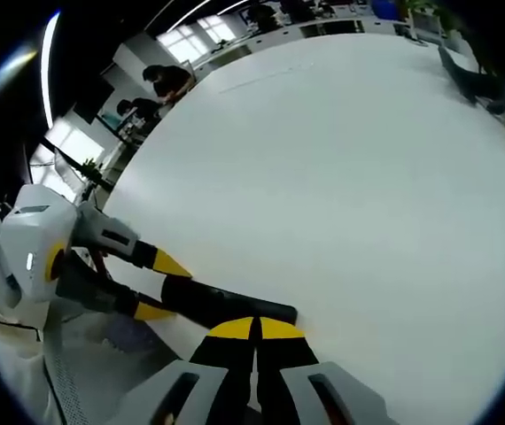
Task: Press the specified remote control buttons in sequence, fully releasing each button before pressing the next.
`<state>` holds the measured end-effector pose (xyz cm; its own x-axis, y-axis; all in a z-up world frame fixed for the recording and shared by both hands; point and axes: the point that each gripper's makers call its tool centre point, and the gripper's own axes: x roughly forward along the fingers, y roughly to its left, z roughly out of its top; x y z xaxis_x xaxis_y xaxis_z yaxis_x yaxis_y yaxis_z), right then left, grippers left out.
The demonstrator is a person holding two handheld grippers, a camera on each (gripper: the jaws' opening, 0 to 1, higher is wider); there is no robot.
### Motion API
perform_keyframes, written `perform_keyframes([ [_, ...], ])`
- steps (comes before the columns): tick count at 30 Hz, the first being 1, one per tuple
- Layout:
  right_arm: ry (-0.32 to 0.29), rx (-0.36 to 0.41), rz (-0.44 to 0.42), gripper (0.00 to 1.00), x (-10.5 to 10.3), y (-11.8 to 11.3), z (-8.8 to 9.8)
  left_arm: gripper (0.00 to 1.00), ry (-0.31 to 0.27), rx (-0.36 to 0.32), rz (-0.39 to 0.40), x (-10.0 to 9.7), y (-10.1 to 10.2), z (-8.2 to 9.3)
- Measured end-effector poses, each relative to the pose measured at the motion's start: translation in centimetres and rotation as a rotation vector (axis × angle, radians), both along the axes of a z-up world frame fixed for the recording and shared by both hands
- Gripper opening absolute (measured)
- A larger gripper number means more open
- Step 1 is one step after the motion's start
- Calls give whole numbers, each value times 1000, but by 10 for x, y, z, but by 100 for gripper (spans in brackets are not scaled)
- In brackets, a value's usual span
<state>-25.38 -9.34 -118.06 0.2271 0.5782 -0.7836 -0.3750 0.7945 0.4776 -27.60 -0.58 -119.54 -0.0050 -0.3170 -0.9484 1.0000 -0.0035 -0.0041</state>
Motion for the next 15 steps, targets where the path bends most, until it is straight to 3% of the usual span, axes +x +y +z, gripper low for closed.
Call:
perform_keyframes([
  [15,24,8,-43,0,-2,-7,0,26,0,-8,-16,-1,-9,0],
])
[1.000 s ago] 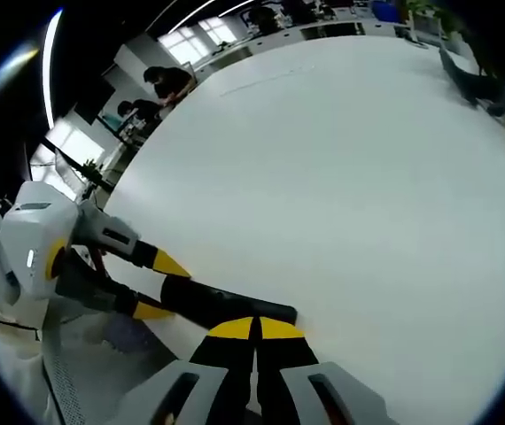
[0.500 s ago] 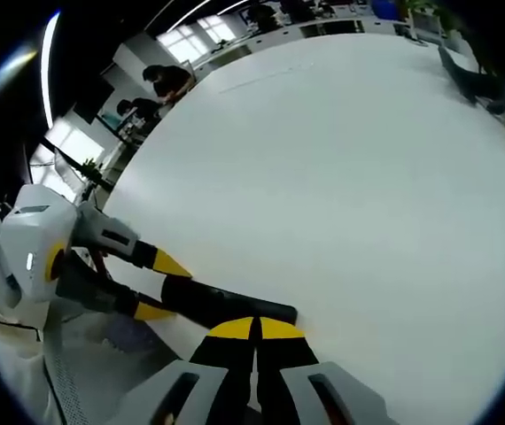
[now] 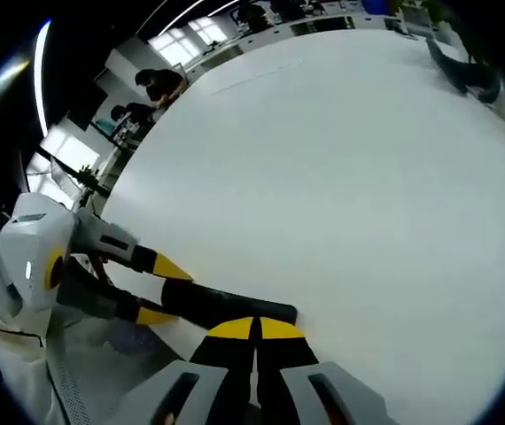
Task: Press the specified remote control buttons in sequence, fully releasing each button before pressing the next.
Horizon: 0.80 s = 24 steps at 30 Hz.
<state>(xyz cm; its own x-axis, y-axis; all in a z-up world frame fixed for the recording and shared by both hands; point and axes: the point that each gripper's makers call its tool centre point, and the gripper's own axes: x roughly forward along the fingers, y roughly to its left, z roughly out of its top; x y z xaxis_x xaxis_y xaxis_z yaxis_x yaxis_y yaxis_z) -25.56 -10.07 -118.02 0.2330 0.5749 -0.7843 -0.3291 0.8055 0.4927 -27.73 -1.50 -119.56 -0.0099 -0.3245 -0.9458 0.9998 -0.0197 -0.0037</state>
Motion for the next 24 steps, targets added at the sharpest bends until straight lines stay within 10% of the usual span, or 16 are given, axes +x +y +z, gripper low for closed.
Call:
perform_keyframes([
  [24,17,46,38,0,-5,12,3,25,5,-117,27,1,-1,1],
])
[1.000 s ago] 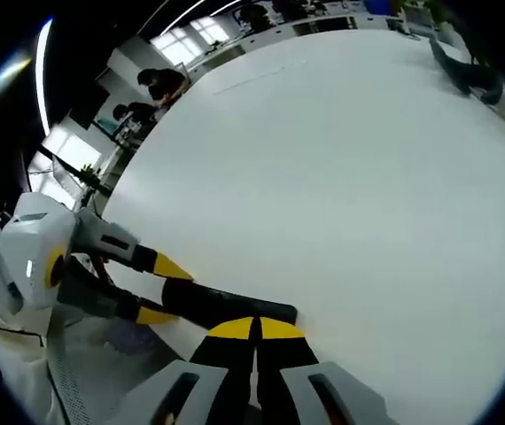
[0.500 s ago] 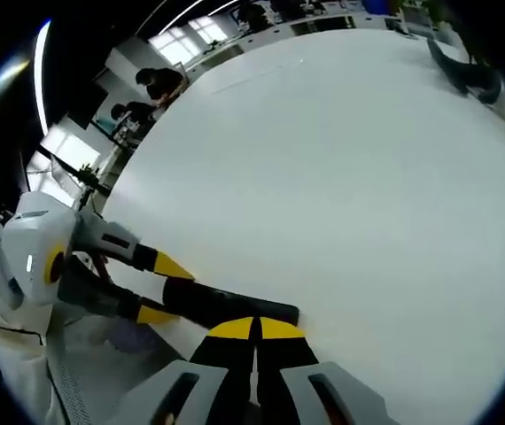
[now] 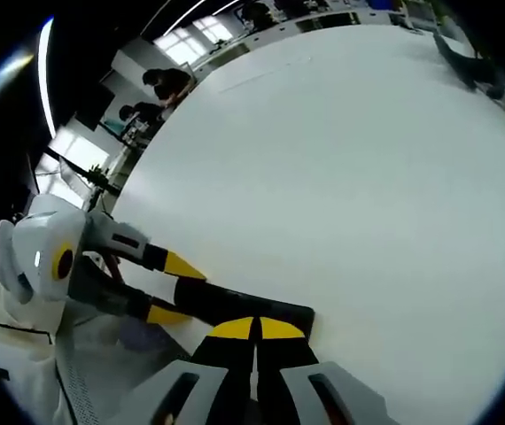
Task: Press the specified remote control buttons in sequence, fully releasing each button before pressing the next.
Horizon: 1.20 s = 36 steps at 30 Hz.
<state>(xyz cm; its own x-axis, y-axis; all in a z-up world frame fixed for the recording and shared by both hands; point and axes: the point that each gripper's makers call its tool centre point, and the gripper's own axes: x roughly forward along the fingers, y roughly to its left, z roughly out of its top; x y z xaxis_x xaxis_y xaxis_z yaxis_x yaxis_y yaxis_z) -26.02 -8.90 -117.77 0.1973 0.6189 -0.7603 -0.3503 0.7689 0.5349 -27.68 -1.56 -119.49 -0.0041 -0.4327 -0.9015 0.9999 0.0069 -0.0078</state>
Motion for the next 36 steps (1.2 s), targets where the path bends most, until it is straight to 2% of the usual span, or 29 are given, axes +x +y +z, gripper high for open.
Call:
perform_keyframes([
  [4,-4,-30,13,0,0,-2,-3,25,1,-2,1,0,0,0],
  [11,-10,-35,1,0,0,-2,-3,25,1,1,3,0,0,0],
  [18,7,-104,23,0,1,0,-5,25,-2,13,-3,0,-1,0],
  [34,47,-127,-11,0,0,-2,-4,25,-2,26,-10,0,0,0],
  [36,24,-143,2,0,2,-2,-4,25,-4,25,-15,0,-1,0],
])
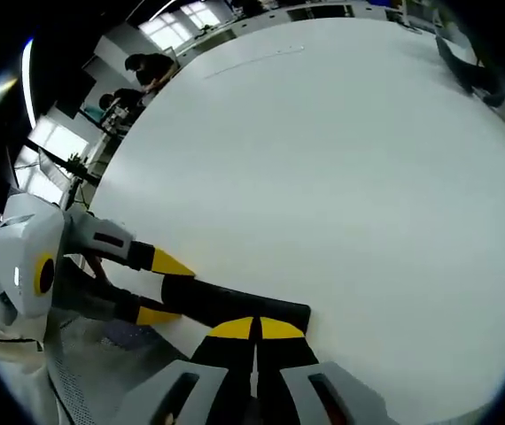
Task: Press the specified remote control buttons in sequence, fully releasing each button before pressing the next.
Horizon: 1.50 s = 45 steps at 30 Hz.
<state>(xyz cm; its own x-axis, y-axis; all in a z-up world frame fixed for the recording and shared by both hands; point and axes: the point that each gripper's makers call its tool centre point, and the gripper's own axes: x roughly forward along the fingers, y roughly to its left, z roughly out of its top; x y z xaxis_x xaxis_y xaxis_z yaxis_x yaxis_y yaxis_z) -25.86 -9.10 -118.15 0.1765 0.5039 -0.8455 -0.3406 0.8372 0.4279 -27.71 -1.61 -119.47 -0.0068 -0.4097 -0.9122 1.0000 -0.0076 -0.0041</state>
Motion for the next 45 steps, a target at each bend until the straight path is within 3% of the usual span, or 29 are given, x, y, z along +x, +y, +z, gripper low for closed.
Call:
perform_keyframes([
  [19,-32,19,27,0,6,14,2,25,1,9,2,0,0,0],
  [45,-39,6,26,0,8,13,-3,26,3,12,14,1,-1,0],
])
